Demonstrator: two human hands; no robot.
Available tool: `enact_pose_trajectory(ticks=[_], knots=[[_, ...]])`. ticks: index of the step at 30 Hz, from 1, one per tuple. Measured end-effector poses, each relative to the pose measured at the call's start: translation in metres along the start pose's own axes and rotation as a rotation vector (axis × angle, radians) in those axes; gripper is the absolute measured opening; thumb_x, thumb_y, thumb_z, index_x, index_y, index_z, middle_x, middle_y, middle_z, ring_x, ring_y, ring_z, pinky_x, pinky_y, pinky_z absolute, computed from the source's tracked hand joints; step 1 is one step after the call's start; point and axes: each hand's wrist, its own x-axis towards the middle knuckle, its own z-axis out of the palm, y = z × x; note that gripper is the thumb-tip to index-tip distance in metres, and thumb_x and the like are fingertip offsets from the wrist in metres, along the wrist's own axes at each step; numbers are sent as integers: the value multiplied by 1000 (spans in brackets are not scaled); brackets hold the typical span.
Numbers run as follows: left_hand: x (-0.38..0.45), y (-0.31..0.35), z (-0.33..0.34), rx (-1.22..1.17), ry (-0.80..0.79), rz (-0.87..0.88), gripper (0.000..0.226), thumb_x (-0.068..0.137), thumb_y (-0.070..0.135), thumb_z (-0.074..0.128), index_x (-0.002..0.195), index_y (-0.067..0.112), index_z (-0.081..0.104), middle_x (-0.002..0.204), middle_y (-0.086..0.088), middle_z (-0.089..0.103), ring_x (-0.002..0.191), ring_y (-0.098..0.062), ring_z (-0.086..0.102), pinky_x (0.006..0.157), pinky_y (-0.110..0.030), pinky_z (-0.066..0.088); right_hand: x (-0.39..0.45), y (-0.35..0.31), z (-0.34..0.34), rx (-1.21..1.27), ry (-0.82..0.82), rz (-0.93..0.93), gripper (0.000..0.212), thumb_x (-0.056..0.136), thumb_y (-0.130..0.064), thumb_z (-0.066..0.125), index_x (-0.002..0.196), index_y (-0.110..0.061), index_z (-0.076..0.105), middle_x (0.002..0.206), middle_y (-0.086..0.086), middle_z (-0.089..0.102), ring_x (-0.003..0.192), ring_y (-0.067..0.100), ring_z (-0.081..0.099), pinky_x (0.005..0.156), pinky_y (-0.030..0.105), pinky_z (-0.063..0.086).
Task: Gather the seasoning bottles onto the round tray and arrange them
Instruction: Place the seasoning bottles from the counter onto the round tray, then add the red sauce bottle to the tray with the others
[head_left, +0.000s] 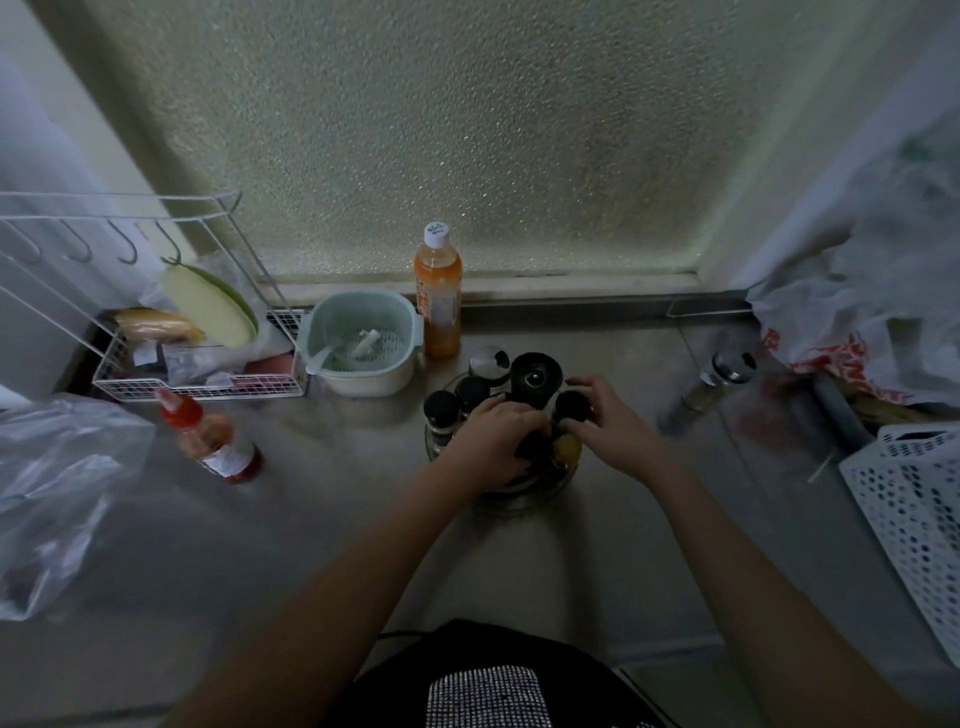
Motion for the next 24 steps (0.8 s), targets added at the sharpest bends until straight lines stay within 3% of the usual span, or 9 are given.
enact_pose_trajectory(ticks=[2,4,7,9,10,14,17,20,24], knots=[[0,-2,1,-12,3,6,31,76,16,66,106,17,60,109,-4,64,108,-23,55,100,-36,33,3,2,-3,46,-9,0,53,86,-15,65,131,-24,39,133,7,52,122,22,51,103,40,42],[0,-2,0,-33,15,10,36,75,18,67,110,17,59,115,-4,62,111,-24,54,100,-37,34,6,3,-11,90,97,10,45,88,-20,62,129,-20,45,133,8,52,117,20,53,97,38,46],[-2,-1,0,-47,101,53,38,74,18,70,110,13,61,116,-9,61,109,-27,55,93,-39,42,8,3,-37,41,510,-9,33,88,-17,59,120,-10,52,122,13,57,102,23,57,80,29,46],[-6,-3,1,-41,155,34,38,74,21,71,110,12,62,117,-10,60,109,-27,54,92,-39,42,13,8,-61,-127,737,16,43,82,-21,56,122,-7,50,124,20,56,110,35,54,89,38,44],[-7,-5,2,-40,188,21,37,74,23,71,109,13,62,116,-10,60,109,-28,53,92,-39,42,15,11,-72,-230,771,55,49,81,-21,56,127,-7,48,129,22,53,117,39,49,96,42,39],[-11,-6,-1,-60,376,-70,22,77,23,63,96,13,63,100,-7,64,95,-25,56,83,-39,47,26,27,-103,-473,600,229,71,85,-18,62,146,-16,26,156,20,15,144,33,14,113,41,15],[-13,-13,-7,-76,558,-157,13,78,19,55,86,11,61,85,-6,62,80,-24,56,70,-35,47,35,37,-110,-523,486,366,75,85,-21,60,148,-18,18,158,18,3,145,33,8,113,48,17],[-19,-29,-10,-76,669,-294,11,79,6,60,90,7,61,92,-11,61,87,-26,55,74,-35,45,41,44,-106,-603,493,390,69,85,-19,58,143,-7,25,156,23,9,139,41,20,107,49,26],[-35,-50,-12,-167,765,-502,12,82,2,59,94,3,61,97,-17,61,92,-33,56,79,-39,46,46,54,-106,-569,572,416,62,75,-23,63,128,-2,41,132,33,39,118,45,42,96,49,36]])
